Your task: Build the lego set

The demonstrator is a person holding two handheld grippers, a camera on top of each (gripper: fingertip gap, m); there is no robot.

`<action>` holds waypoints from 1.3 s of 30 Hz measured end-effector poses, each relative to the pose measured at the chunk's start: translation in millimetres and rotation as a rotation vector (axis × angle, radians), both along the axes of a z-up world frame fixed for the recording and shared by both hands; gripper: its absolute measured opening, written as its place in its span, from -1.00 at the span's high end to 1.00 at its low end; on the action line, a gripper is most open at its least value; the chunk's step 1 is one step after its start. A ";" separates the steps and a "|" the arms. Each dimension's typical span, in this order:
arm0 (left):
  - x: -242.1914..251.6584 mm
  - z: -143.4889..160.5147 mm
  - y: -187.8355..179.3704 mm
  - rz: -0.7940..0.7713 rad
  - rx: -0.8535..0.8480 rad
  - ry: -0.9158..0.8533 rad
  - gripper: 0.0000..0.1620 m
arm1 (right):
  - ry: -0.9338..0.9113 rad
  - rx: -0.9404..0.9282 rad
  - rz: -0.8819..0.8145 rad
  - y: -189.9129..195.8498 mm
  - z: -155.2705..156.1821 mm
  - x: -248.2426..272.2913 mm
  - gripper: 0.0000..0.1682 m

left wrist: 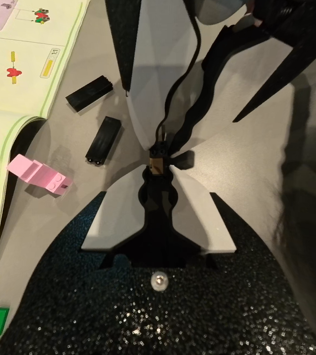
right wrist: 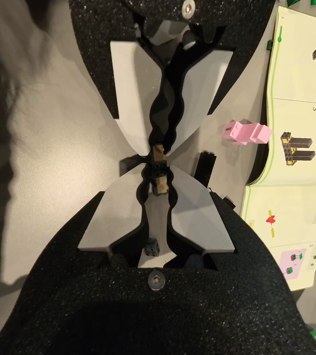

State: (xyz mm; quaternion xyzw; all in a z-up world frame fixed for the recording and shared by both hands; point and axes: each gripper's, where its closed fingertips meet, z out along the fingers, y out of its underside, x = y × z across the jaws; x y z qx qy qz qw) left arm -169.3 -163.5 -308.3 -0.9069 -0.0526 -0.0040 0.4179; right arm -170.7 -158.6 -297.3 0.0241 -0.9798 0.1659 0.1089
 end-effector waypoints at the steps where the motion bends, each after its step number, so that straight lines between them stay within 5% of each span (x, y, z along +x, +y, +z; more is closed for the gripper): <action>1: -0.1 0.0 0.0 0.000 0.000 0.000 0.79 | 0.000 -0.001 -0.002 0.0 0.0 -0.1 0.81; 39: 0.1 0.3 -0.2 0.007 0.003 -0.018 0.79 | 0.104 -0.059 -0.021 -0.9 -0.3 -0.4 0.80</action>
